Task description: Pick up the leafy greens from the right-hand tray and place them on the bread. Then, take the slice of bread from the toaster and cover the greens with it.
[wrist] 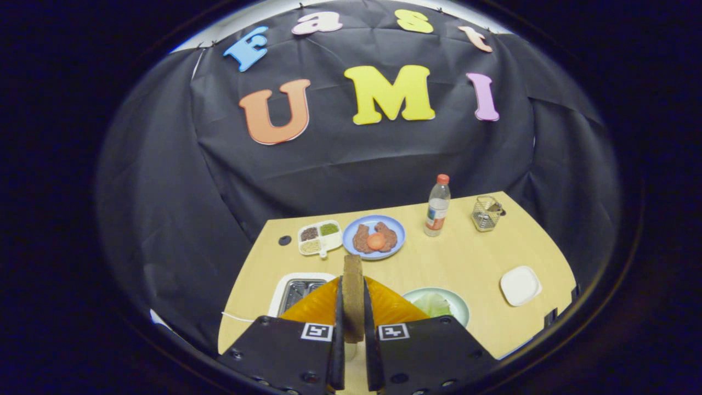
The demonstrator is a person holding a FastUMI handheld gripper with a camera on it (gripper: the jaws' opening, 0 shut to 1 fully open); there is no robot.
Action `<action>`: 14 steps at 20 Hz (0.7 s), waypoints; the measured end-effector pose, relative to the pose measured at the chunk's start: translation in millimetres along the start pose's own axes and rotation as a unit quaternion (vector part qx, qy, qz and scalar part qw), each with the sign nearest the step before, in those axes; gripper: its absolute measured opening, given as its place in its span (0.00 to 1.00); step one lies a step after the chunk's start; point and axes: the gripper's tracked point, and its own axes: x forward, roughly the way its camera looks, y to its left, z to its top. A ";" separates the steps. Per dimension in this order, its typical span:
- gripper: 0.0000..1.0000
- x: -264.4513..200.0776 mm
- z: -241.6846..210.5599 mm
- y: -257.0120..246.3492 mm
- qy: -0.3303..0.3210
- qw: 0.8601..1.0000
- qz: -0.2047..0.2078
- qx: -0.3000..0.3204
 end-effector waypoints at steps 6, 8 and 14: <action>0.16 45.9 -44.7 -51.9 0.045 0.998 -0.032 0.038; 0.16 61.9 -58.6 -62.1 0.058 0.997 -0.036 0.040; 0.16 90.2 -90.4 -79.8 0.099 0.993 -0.029 0.057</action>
